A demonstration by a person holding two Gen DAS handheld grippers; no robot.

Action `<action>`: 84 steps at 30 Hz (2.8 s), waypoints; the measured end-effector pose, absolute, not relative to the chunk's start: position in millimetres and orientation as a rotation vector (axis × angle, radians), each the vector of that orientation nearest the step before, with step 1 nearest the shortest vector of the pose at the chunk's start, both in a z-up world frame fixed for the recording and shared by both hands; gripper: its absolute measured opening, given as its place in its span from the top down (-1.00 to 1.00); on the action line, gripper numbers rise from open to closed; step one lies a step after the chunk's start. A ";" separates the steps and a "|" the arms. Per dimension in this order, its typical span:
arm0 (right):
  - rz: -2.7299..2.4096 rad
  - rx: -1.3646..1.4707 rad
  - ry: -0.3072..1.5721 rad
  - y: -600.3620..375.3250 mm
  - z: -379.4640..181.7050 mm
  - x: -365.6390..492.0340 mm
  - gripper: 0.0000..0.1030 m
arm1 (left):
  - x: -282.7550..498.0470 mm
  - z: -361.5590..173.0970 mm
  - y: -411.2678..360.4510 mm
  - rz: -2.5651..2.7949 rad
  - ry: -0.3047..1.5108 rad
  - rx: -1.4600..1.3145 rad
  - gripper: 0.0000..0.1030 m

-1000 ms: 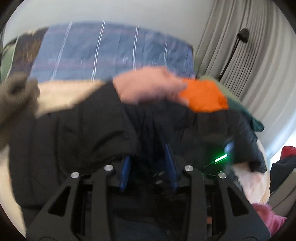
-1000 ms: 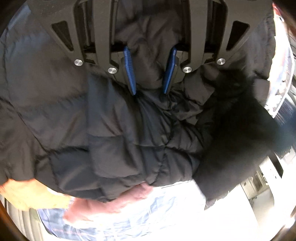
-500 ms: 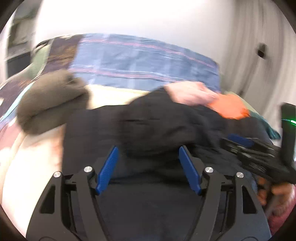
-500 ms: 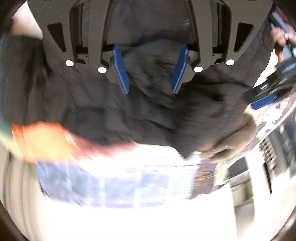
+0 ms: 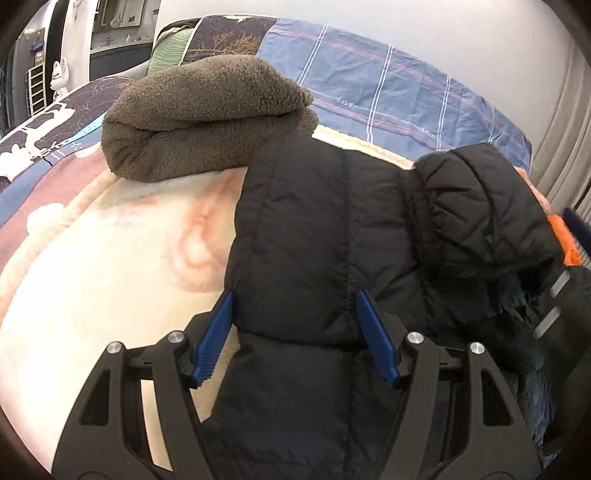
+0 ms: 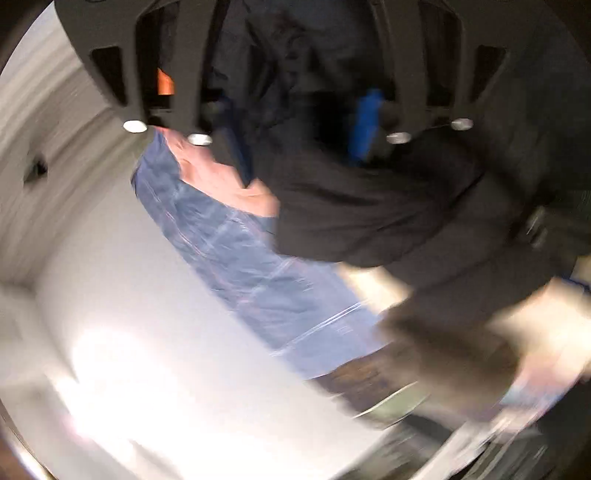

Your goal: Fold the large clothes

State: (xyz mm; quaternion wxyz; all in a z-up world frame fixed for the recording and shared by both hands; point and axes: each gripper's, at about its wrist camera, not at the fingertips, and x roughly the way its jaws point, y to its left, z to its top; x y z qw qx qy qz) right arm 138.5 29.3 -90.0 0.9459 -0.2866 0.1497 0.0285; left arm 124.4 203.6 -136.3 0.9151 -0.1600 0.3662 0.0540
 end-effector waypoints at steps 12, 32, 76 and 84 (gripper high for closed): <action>0.131 0.631 0.981 -211.0 -141.3 171.6 0.12 | 115.8 -141.1 205.6 0.046 0.755 -0.357 -0.40; -0.189 0.439 0.560 -227.3 -74.4 112.9 -0.09 | 115.6 -141.6 212.7 0.061 0.757 -0.399 0.01; -0.152 0.762 0.487 -379.7 -102.6 -42.2 -0.09 | 143.0 -45.9 34.7 -0.312 0.593 0.049 -0.06; -0.476 1.014 0.438 -466.9 -128.9 -119.3 -0.10 | 198.8 -136.8 -40.6 -0.290 0.816 0.126 -0.09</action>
